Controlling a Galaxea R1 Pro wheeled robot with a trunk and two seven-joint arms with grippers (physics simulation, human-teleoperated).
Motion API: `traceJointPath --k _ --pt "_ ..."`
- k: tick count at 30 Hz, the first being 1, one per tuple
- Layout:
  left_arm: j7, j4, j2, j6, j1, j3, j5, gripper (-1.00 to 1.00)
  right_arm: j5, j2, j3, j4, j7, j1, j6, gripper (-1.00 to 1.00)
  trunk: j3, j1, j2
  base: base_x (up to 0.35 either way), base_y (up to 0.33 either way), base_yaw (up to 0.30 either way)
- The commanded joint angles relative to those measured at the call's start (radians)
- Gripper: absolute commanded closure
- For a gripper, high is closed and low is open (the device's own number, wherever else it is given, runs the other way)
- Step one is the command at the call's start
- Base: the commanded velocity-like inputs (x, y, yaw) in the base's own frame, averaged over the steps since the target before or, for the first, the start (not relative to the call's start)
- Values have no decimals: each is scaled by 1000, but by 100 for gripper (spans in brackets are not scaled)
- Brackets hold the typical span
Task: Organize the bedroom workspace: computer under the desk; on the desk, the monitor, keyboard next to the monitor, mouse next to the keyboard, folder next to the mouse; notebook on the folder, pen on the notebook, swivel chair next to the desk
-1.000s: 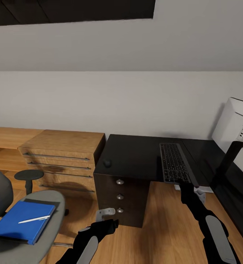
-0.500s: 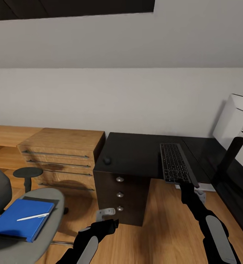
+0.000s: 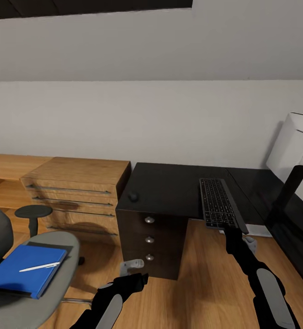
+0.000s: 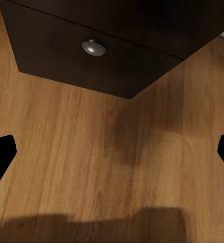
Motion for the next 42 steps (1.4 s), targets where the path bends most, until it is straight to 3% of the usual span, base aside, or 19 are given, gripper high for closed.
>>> traceJointPath --k 1,10,11,25,42 --pt "10 -1 1 2 -1 -1 11 -100 -12 1 -3 -2 -5 -1 6 100 -1 0 -1 0 0 0" --pt "9 -1 1 2 -1 -1 11 -100 -12 1 -2 -2 -6 -1 6 100 -1 0 -1 0 0 0" --pt "9 -1 1 2 -1 0 11 -100 -12 1 -2 -2 -6 -1 6 -100 -1 0 -1 0 0 0" --pt "5 3 6 2 -1 0 8 -100 -12 1 -2 -2 -5 -1 7 -100 -1 0 -1 -26 0 0" --pt "12 17 7 1 -1 1 8 -100 -11 1 1 -2 -5 -1 7 -100 -1 0 -1 -323 0 0"
